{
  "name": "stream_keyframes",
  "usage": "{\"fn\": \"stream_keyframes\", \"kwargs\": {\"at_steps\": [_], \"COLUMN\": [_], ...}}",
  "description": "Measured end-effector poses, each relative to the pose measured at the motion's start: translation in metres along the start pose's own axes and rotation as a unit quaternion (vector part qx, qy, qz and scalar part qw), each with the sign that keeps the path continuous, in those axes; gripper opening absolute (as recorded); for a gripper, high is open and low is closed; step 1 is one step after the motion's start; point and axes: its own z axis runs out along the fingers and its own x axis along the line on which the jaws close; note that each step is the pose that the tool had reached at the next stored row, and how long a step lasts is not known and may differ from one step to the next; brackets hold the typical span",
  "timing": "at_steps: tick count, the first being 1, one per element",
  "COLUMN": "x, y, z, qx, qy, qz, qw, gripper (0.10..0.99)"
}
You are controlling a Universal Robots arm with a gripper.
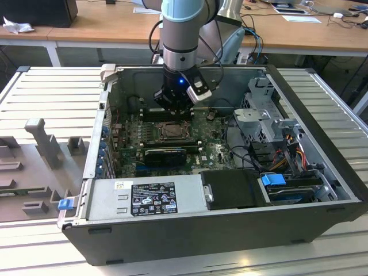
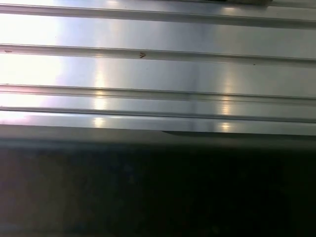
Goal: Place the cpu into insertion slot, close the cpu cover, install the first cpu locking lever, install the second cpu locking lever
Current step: 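Install the first cpu locking lever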
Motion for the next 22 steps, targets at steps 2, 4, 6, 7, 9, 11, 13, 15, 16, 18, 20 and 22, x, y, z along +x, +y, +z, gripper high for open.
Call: {"fn": "stream_keyframes", "kwargs": {"at_steps": [2, 4, 6, 7, 9, 11, 13, 15, 16, 18, 20, 22], "x": [0.0000, -0.0001, -0.0001, -0.0001, -0.0002, -0.0004, -0.0005, -0.0009, -0.0010, -0.0012, -0.0012, -0.0011], "y": [0.0001, 0.0001, 0.0000, -0.0001, -0.0001, -0.0004, -0.0003, 0.0004, 0.0003, 0.0007, -0.0005, -0.0020], "z": [-0.0002, -0.0001, 0.0004, 0.0009, 0.0031, 0.0041, 0.0039, 0.0001, -0.0037, -0.0168, -0.0173, -0.0173], "qx": [0.0000, 0.0005, 0.0012, 0.0021, 0.0027, 0.0019, -0.0013, -0.0030, -0.0025, -0.0022, -0.0023, -0.0023], "qy": [0.0000, 0.0001, 0.0001, 0.0002, 0.0004, 0.0009, 0.0005, -0.0002, 0.0001, 0.0003, 0.0003, 0.0004], "qz": [0.000, 0.000, 0.000, 0.000, 0.000, 0.000, 0.000, 0.000, 0.000, 0.000, 0.000, 0.000], "qw": [1.0000, 1.0000, 1.0000, 1.0000, 1.0000, 1.0000, 1.0000, 1.0000, 1.0000, 1.0000, 1.0000, 1.0000], "gripper": [0.106, 0.106, 0.106, 0.106, 0.106, 0.106, 0.106, 0.106, 0.106, 0.106, 0.106, 0.106]}}
